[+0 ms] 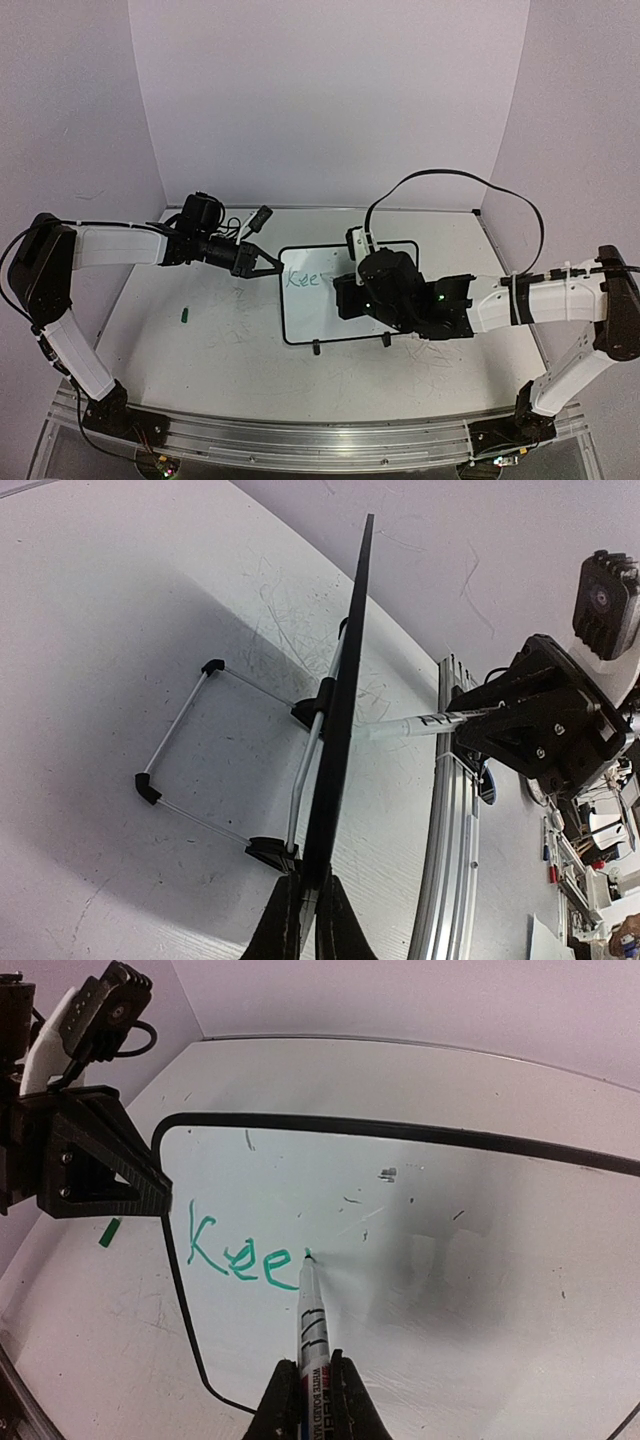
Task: Write a sentence on the whiteboard
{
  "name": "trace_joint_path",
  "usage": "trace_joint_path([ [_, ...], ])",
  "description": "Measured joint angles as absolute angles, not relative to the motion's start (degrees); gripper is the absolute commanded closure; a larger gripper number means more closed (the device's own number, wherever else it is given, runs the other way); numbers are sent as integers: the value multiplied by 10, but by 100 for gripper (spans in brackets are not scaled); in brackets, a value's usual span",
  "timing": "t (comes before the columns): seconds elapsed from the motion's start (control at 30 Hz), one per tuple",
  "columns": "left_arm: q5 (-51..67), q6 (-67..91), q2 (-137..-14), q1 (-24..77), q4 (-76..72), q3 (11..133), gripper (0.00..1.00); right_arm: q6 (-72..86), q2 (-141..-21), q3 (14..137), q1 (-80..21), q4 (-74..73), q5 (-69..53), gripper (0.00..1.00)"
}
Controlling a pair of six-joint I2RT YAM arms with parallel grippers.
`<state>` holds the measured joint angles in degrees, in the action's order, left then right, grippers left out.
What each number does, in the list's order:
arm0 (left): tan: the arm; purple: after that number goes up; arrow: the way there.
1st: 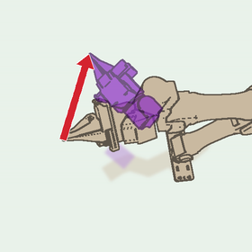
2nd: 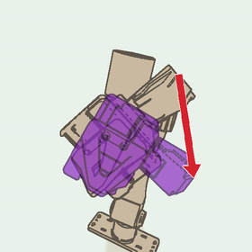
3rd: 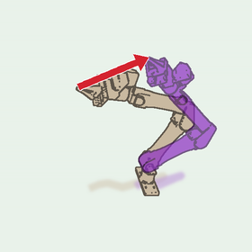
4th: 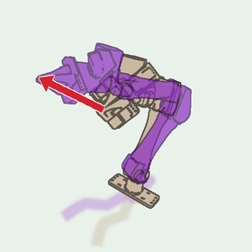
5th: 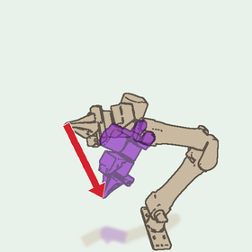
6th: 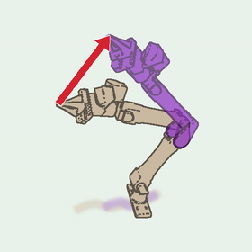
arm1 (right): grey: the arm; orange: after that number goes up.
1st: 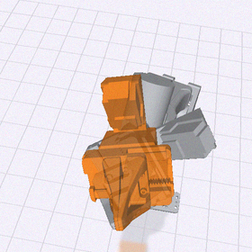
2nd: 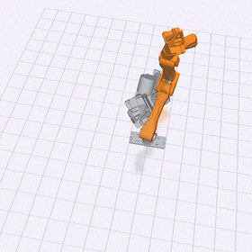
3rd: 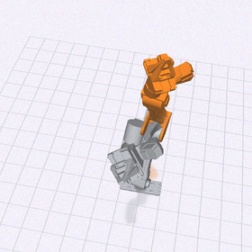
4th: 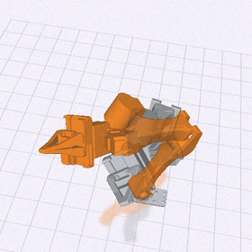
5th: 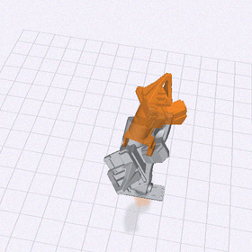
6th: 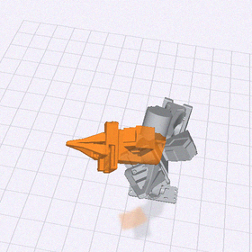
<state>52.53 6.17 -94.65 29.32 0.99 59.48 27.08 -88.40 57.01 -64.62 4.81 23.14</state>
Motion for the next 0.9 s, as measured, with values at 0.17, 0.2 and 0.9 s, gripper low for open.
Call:
trace_joint_path([
  [0.17,525,62,-947,293,10,595,100,274,-884,570,-646,44,231,100],
  [0.2,525,62,-947,293,10,595,100,275,-884,570,-646,43,231,100],
  [0.9,525,62,-947,293,10,595,100,304,-884,570,-646,27,220,100],
])
